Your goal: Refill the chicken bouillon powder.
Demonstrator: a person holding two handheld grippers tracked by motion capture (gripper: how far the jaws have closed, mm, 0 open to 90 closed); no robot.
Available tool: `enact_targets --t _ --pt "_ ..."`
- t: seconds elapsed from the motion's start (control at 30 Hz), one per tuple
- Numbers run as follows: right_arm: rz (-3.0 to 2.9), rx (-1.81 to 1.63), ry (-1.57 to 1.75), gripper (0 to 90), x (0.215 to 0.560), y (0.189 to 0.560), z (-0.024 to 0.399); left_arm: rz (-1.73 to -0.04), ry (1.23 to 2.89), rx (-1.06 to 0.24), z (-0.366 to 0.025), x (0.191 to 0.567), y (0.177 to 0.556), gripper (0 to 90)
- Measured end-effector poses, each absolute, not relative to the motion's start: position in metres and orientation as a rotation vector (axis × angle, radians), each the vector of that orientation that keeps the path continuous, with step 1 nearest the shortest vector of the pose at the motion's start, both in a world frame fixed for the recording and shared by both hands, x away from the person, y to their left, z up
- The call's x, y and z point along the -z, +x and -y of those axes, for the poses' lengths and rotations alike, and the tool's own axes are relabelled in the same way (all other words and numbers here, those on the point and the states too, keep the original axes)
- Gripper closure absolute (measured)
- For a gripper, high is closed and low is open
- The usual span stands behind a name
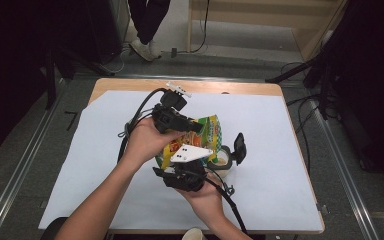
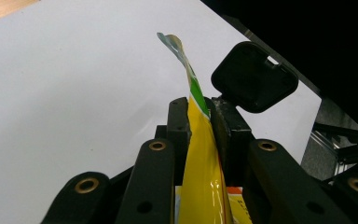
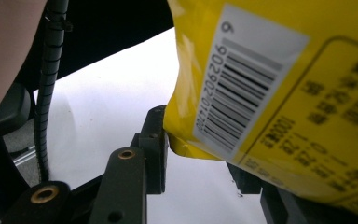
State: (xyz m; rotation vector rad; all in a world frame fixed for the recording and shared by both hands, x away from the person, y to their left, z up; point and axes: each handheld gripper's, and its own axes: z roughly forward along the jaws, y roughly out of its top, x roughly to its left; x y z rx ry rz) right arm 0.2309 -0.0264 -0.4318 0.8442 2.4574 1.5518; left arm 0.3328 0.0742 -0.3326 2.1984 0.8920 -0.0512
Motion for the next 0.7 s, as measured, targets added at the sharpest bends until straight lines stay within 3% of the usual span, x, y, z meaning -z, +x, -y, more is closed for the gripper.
enact_targets --t 0.7 --pt "-2.468 -1.597 0.861 65.7 0.4329 0.2326 0.0301 -0.895 2.214 0.074 -0.0711 0.3342 0.3362 78.4"
